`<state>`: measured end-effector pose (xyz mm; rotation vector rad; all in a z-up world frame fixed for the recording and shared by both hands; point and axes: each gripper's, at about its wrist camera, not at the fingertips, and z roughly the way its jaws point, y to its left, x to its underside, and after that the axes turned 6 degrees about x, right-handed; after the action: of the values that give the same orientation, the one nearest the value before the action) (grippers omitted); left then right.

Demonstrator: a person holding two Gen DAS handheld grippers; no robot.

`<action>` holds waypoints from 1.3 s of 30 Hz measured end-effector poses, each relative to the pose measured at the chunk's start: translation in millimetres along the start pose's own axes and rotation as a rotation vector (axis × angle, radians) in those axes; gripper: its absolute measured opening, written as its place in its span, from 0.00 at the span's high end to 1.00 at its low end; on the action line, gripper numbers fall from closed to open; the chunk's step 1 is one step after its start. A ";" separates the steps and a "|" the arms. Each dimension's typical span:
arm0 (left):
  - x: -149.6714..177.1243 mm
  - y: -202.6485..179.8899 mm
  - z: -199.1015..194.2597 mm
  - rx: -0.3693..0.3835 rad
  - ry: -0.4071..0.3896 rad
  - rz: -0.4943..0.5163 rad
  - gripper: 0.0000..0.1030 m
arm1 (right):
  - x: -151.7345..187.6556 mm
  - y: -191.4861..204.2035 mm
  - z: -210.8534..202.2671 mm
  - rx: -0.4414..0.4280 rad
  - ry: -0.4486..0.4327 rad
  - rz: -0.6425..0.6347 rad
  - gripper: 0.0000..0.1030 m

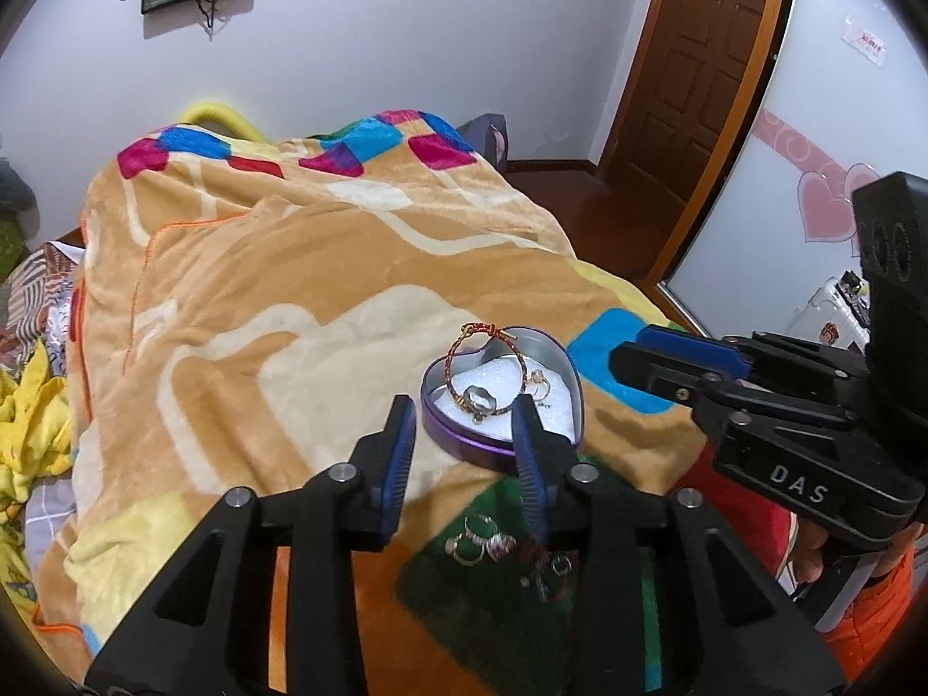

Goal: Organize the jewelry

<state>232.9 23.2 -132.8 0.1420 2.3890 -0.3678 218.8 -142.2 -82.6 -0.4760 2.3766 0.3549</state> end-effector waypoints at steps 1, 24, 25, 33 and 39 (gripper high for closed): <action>2.1 -0.2 -4.1 -0.006 -0.003 0.001 0.65 | 0.5 1.3 -2.2 0.002 -0.005 -0.003 0.79; 66.7 5.5 -0.9 0.018 0.098 -0.064 0.62 | 61.9 22.6 4.1 0.036 0.084 -0.025 0.70; 69.2 3.9 2.7 0.029 0.111 -0.065 0.62 | 64.1 22.0 4.3 0.040 0.088 -0.026 0.70; 83.1 -12.3 27.7 0.090 0.203 -0.062 0.71 | 78.6 11.8 2.6 0.059 0.104 -0.011 0.70; 85.2 -16.1 41.9 0.118 0.223 -0.084 0.78 | 84.9 6.1 1.9 0.057 0.115 0.001 0.70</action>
<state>192.8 -4.7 -215.8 0.1435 2.5993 -0.5580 157.6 -156.5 -140.0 -0.4798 2.4915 0.2656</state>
